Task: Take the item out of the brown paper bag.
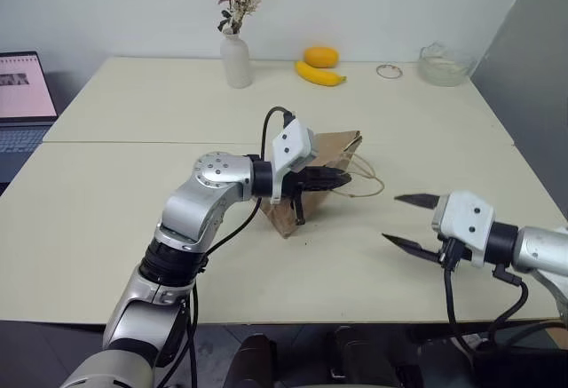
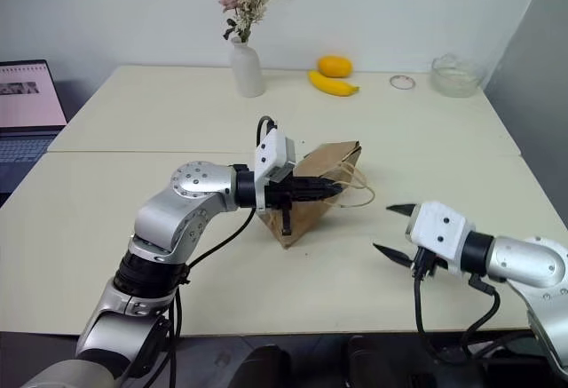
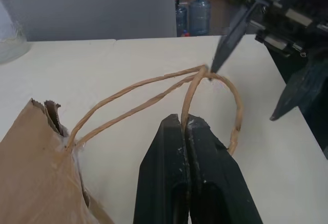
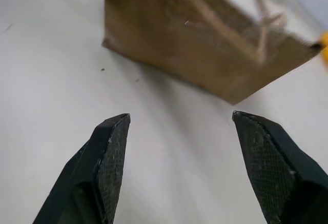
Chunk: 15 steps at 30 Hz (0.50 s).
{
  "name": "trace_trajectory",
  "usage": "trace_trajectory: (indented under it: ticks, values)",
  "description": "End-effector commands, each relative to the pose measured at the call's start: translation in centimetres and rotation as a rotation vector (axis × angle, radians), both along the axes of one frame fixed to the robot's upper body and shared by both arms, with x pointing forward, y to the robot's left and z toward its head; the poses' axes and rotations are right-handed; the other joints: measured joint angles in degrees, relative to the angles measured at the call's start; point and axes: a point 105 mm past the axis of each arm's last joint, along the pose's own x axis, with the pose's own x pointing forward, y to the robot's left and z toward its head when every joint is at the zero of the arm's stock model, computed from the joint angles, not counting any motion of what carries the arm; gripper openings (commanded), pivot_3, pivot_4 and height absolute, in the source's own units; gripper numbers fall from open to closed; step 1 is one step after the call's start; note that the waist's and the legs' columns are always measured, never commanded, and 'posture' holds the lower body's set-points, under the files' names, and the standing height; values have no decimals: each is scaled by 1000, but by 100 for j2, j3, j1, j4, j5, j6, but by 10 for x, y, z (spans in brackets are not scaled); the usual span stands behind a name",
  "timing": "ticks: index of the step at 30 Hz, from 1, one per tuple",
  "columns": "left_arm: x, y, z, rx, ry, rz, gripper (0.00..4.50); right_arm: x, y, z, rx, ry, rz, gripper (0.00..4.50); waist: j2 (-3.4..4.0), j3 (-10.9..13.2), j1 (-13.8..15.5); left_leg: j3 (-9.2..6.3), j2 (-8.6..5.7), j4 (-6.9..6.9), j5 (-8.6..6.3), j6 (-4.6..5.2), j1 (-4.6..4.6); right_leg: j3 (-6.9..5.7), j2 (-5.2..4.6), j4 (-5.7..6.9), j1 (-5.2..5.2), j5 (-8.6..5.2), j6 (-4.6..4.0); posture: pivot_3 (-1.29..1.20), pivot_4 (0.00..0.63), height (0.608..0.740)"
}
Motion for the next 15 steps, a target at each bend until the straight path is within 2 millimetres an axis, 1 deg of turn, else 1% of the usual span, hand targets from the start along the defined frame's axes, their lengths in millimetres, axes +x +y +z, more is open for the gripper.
trace_trajectory:
  ticks: [1,5,9,13,15]
  values:
    - [-3,-5,24,-75,-34,-19,0,9,8,18,-18,-129,32,3329,0,0,3,-1,-1,0,0,0,0,0,1,1,0,0,0,0,150,740]
    - [-5,-6,31,-102,-26,-25,0,14,10,16,-74,-154,64,3329,0,0,25,1,0,-2,0,0,-9,-7,2,-5,-1,-3,-5,0,150,740]
    - [-6,-8,32,-107,-28,-24,0,19,9,5,-121,-146,93,3329,0,0,25,-4,0,0,0,0,-10,2,-6,-6,-1,-2,-3,0,150,740]
    - [-8,-8,33,-110,-27,-24,0,22,13,1,-131,-157,112,3329,0,0,24,-3,0,0,0,0,-7,2,-6,-5,-2,-1,-2,0,150,740]
    - [-9,-8,33,-110,-22,-26,0,21,18,1,-120,-166,131,2958,0,0,24,-5,2,0,0,0,-8,0,-4,-4,-2,-2,-3,0,150,740]
